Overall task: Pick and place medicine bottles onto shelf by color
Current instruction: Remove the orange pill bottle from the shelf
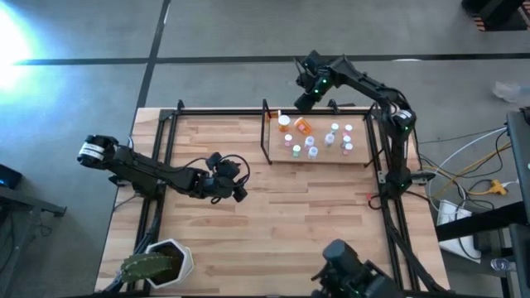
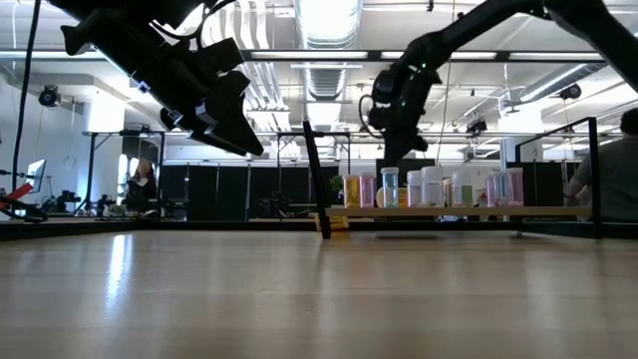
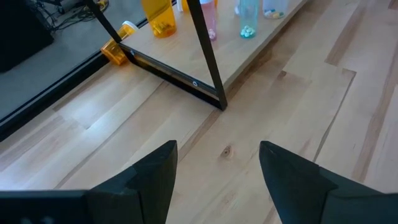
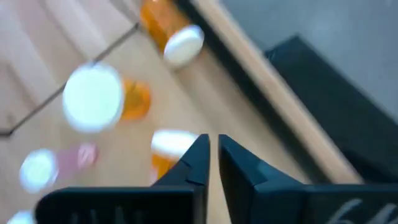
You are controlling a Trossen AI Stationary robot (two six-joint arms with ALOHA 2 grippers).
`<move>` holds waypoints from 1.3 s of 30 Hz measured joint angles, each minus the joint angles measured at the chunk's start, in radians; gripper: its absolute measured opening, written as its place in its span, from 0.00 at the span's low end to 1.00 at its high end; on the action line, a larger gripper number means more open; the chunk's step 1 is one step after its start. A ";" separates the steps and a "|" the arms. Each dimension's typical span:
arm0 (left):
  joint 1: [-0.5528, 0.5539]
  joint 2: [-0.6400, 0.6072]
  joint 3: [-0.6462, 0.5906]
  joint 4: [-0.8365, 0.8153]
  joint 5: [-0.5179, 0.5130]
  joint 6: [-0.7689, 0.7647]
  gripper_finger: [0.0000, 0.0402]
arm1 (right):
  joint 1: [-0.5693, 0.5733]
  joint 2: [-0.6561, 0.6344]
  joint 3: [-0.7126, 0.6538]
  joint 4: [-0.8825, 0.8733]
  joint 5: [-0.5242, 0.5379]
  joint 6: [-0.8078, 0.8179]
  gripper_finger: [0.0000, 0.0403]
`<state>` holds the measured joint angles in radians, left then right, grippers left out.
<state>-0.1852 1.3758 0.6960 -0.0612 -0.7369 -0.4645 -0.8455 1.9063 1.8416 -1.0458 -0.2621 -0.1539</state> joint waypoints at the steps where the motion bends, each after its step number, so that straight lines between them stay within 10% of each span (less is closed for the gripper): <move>1: 0.000 0.000 0.000 0.000 0.000 0.003 0.53 | 0.001 -0.010 0.000 -0.037 -0.002 0.000 0.09; 17: 0.000 0.000 0.000 0.000 -0.001 0.009 0.53 | 0.091 0.048 -0.014 -0.123 0.078 0.079 0.74; 20: 0.000 0.000 0.000 0.000 -0.001 0.010 0.53 | 0.115 0.060 -0.014 -0.121 0.204 0.080 0.77; 39: 0.000 0.000 0.000 0.000 -0.001 0.009 0.53 | 0.143 0.061 -0.125 0.011 0.184 0.065 0.62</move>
<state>-0.1848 1.3758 0.6960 -0.0609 -0.7376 -0.4553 -0.7021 1.9675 1.7164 -1.0346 -0.0778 -0.0885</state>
